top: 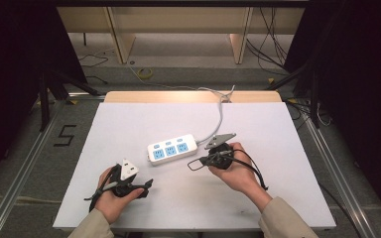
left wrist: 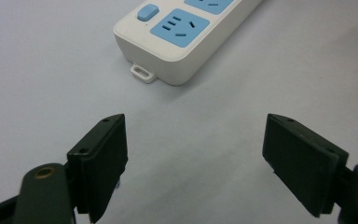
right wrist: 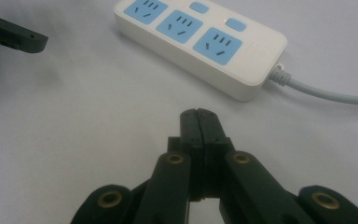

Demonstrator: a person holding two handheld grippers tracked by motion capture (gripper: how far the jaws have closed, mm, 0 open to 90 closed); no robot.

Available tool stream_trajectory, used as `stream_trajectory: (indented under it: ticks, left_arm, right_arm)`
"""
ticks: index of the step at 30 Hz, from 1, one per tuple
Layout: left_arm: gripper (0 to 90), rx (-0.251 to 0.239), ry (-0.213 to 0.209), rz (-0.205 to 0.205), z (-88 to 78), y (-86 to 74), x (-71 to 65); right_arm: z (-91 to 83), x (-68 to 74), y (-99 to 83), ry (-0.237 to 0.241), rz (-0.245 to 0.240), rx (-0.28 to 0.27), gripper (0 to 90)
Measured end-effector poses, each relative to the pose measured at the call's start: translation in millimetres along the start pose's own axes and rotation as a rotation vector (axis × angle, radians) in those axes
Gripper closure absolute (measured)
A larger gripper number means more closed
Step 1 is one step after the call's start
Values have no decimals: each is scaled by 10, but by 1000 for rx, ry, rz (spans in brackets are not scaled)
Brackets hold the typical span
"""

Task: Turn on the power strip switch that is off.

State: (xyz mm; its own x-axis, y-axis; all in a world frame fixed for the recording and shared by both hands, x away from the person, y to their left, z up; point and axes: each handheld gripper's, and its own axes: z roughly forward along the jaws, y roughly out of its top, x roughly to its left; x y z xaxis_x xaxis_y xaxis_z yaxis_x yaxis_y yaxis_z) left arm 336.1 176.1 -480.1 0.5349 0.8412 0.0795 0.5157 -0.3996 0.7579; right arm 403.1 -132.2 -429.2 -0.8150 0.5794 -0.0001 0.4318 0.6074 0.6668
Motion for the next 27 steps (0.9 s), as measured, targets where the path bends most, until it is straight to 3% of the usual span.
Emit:
stream_trajectory:
  ticks: [9,12,14,27]
  left_arm:
    - [219,-2,-1,2,1,1,2]
    - [219,-3,-2,3,2,1,0]
    - [219,-3,-3,2,2,1,-1]
    - [219,-1,-4,3,11,1,2]
  right_arm:
    - [76,18,76,8,7,19,900]
    - [101,13,108,9,-14,17,900]
    - [114,32,137,11,1,21,900]
    - [198,44,281,20,-27,25,900]
